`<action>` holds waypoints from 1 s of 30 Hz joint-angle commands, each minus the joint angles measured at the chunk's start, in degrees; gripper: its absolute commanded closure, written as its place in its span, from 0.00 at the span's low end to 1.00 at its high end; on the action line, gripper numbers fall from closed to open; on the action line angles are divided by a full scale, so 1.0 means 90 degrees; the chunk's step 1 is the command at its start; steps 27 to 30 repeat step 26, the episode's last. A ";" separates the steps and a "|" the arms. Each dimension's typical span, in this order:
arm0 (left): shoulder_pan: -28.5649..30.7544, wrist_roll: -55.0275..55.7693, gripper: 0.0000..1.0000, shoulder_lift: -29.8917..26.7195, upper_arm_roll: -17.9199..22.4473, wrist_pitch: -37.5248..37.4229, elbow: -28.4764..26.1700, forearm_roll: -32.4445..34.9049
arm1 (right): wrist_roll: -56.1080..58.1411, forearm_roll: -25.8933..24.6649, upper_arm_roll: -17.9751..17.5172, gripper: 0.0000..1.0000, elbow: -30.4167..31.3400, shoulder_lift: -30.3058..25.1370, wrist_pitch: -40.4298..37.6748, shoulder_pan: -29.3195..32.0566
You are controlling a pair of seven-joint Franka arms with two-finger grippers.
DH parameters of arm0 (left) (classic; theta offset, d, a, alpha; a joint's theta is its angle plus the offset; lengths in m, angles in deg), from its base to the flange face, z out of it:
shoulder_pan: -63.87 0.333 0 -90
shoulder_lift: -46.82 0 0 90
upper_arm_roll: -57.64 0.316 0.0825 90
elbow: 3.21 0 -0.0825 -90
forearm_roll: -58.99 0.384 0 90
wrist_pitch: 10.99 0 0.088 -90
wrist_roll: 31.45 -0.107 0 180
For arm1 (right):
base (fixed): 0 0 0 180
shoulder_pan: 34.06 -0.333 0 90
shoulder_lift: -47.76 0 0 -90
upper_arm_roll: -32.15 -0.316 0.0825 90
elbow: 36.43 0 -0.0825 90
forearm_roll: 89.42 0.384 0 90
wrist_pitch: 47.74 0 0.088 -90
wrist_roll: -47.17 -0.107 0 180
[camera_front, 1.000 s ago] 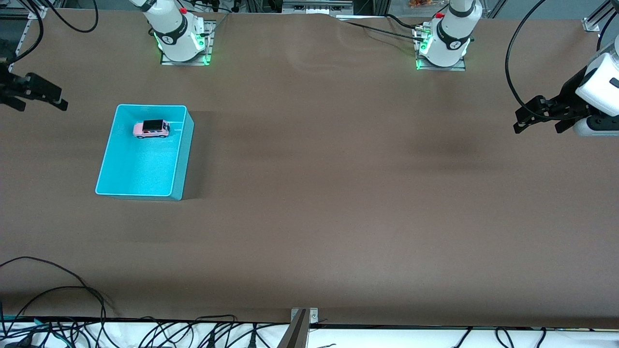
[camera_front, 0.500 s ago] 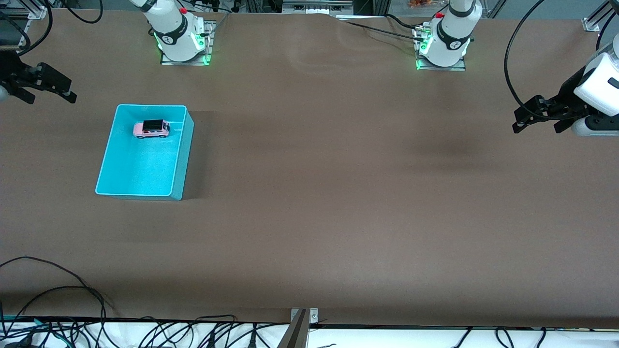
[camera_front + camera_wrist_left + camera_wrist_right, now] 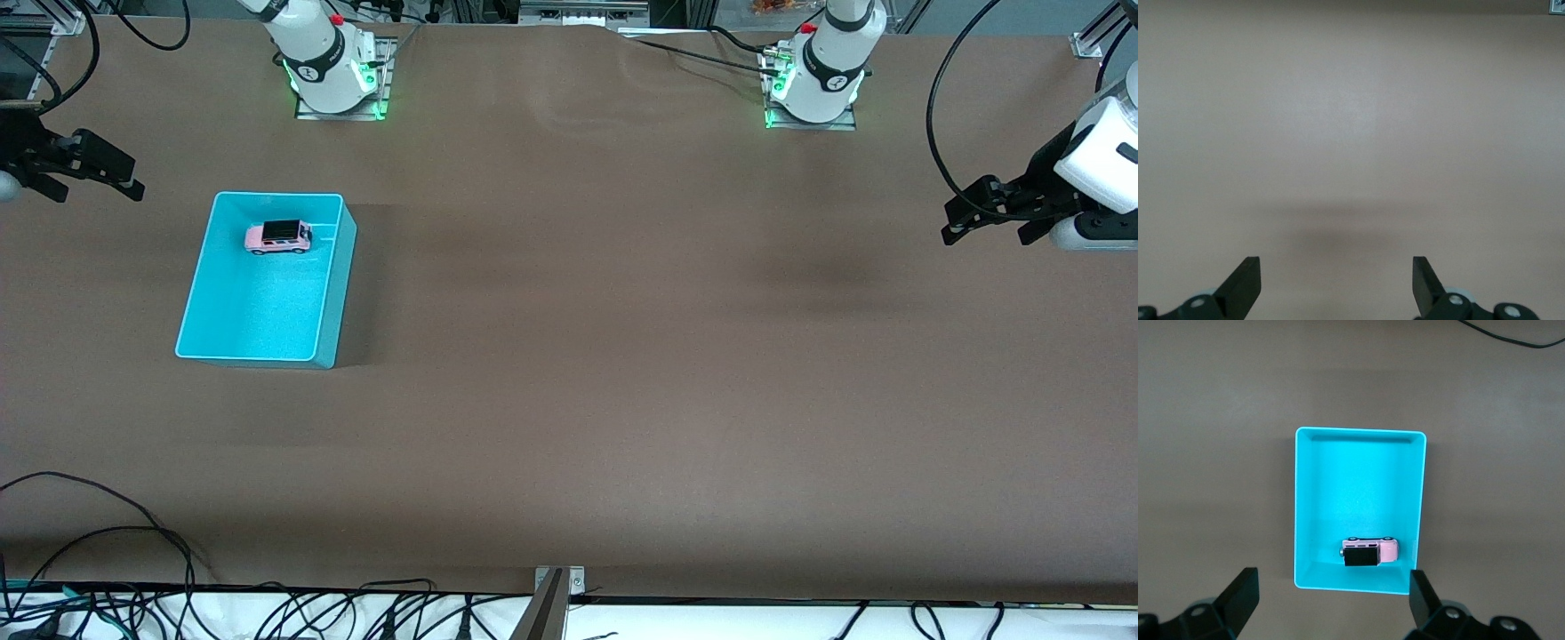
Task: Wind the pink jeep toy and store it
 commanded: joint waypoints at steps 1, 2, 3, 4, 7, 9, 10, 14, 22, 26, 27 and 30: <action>-0.0048 -0.0050 0.00 -0.0030 -0.0025 0.0005 0.0031 0.0037 | -0.0056 -0.0097 -0.0014 0.00 -0.0498 0.0317 -0.0370 -0.0014; -0.0048 -0.0050 0.00 -0.0030 -0.0025 0.0005 0.0031 0.0037 | -0.0056 -0.0097 -0.0014 0.00 -0.0664 0.0414 -0.0468 -0.0014; -0.0048 -0.0050 0.00 -0.0030 -0.0025 0.0005 0.0031 0.0037 | -0.0056 -0.0088 -0.0014 0.00 -0.0801 0.0502 -0.0556 -0.0014; -0.0048 -0.0050 0.00 -0.0030 -0.0025 0.0005 0.0031 0.0037 | -0.0056 -0.0088 -0.0014 0.00 -0.0879 0.0561 -0.0605 -0.0014; -0.0048 -0.0050 0.00 -0.0030 -0.0025 0.0005 0.0031 0.0037 | -0.0086 -0.0078 -0.0014 0.00 -0.0968 0.0611 -0.0684 -0.0024; -0.0048 -0.0050 0.00 -0.0030 -0.0025 0.0006 0.0031 0.0037 | -0.0086 -0.0078 -0.0014 0.00 -0.0968 0.0610 -0.0693 -0.0024; -0.0058 -0.0059 0.00 -0.0030 -0.0025 0.0015 0.0031 0.0037 | -0.0086 -0.0078 -0.0014 0.00 -0.0968 0.0610 -0.0693 -0.0024; -0.0058 -0.0059 0.00 -0.0030 -0.0045 0.0015 0.0031 0.0047 | -0.0086 -0.0078 -0.0014 0.00 -0.0968 0.0610 -0.0693 -0.0024; -0.0058 -0.0059 0.00 -0.0030 -0.0054 0.0006 0.0031 0.0134 | -0.0076 -0.0068 -0.0014 0.00 -0.0958 0.0610 -0.0703 -0.0024; -0.0048 -0.0059 0.00 -0.0030 -0.0103 0.0015 0.0031 0.0193 | -0.0076 -0.0068 -0.0014 0.00 -0.0958 0.0610 -0.0703 -0.0024; -0.0048 -0.0059 0.00 -0.0030 -0.0103 0.0015 0.0031 0.0193 | -0.0076 -0.0068 -0.0014 0.00 -0.0958 0.0610 -0.0703 -0.0024; -0.0048 -0.0059 0.00 -0.0030 -0.0103 0.0015 0.0031 0.0193 | -0.0076 -0.0068 -0.0014 0.00 -0.0958 0.0610 -0.0703 -0.0024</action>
